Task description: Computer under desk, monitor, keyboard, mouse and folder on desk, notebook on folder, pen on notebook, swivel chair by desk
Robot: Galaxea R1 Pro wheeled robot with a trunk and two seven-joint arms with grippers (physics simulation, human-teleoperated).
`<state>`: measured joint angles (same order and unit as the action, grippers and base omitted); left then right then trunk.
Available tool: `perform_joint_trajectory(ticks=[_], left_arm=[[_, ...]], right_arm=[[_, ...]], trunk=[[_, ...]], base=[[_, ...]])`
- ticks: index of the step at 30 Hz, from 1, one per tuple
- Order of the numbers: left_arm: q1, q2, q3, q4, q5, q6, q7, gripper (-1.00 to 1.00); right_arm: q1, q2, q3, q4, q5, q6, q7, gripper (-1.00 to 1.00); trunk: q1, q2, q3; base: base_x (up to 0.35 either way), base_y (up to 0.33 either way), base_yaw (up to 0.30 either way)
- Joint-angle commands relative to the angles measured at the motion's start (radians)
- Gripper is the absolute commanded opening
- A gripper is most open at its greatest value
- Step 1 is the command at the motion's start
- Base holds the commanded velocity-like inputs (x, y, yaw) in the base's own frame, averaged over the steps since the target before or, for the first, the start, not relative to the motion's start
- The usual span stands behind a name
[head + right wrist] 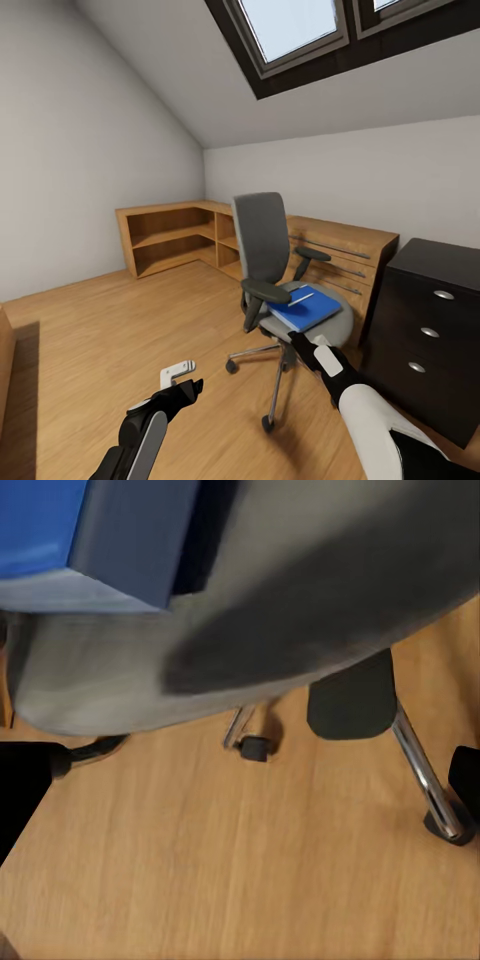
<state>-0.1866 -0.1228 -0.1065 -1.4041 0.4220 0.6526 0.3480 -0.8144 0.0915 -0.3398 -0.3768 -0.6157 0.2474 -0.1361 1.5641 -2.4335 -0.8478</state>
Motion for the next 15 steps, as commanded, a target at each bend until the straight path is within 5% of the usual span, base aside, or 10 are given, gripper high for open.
perform_joint_trajectory(ticks=[1,15], left_arm=[[-0.001,0.000,-0.001,-0.001,0.011,0.002,0.009,1.00],[-0.001,0.002,0.001,-0.001,0.011,0.001,0.008,1.00]], right_arm=[[0.000,0.001,-0.001,-0.003,-0.010,0.004,-0.007,1.00],[0.000,-0.001,-0.002,-0.004,-0.010,0.004,-0.007,1.00]], trunk=[[0.000,0.000,-0.001],[0.000,0.000,-0.001]], base=[[0.000,0.000,0.000],[-0.035,0.000,0.000]])
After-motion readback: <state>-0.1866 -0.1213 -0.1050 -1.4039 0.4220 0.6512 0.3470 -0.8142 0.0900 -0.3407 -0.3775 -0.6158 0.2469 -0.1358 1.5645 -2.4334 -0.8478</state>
